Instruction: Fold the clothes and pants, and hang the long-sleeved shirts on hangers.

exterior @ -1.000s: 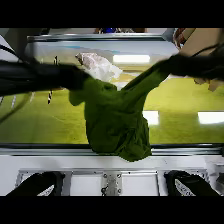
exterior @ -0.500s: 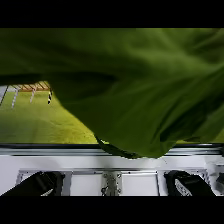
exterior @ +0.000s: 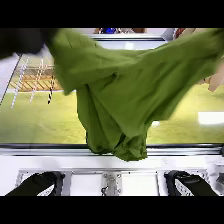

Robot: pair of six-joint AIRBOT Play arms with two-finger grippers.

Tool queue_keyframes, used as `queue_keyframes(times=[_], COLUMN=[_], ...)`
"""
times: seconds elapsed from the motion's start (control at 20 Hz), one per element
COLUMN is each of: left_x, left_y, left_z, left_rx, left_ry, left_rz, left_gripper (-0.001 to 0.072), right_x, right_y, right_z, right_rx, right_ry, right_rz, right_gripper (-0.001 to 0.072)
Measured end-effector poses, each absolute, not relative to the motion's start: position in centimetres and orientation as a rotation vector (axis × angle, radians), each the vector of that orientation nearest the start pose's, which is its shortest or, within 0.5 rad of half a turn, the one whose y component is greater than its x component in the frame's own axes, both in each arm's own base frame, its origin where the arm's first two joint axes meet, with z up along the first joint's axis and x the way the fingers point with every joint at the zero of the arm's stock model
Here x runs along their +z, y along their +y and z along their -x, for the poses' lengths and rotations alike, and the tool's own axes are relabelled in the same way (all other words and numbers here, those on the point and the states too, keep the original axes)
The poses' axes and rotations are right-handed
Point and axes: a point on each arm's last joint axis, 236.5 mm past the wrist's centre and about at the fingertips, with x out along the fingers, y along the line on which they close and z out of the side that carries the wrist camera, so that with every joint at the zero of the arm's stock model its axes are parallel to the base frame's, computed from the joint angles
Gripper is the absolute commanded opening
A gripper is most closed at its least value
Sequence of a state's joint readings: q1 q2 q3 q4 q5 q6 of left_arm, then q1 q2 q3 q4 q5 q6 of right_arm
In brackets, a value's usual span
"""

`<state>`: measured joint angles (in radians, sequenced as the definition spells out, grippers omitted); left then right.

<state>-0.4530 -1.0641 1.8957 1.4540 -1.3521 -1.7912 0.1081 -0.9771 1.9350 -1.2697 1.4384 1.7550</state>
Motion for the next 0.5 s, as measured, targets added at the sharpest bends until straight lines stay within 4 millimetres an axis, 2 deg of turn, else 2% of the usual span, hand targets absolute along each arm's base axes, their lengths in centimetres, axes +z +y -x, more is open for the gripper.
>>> queue_keyframes(times=[0.1, 0.25, 0.3, 0.4, 0.5], left_x=[29.5, 20.0, 16.9, 12.1, 8.6], left_y=[-17.5, -17.1, -16.9, -16.7, -16.5], left_z=[-32.3, -30.2, -28.9, -26.3, -24.0], left_rx=[-0.435, -0.412, -0.403, -0.401, -0.396], left_ry=[0.803, 1.078, 1.166, 1.305, 1.404], left_rz=[0.140, 0.124, 0.113, 0.090, 0.069], left_gripper=[0.0010, 0.0011, 0.0011, 0.0011, 0.0011], right_x=[34.0, 26.1, 24.0, 20.4, 18.2], right_y=[10.0, 10.7, 11.2, 12.2, 13.4], right_z=[-31.1, -30.5, -30.0, -29.1, -28.5], right_rx=[0.301, 0.285, 0.288, 0.290, 0.301], right_ry=[0.711, 0.966, 1.034, 1.142, 1.205], right_rz=[-0.235, -0.190, -0.180, -0.160, -0.149], right_gripper=[0.0011, 0.0012, 0.0011, 0.0012, 0.0012])
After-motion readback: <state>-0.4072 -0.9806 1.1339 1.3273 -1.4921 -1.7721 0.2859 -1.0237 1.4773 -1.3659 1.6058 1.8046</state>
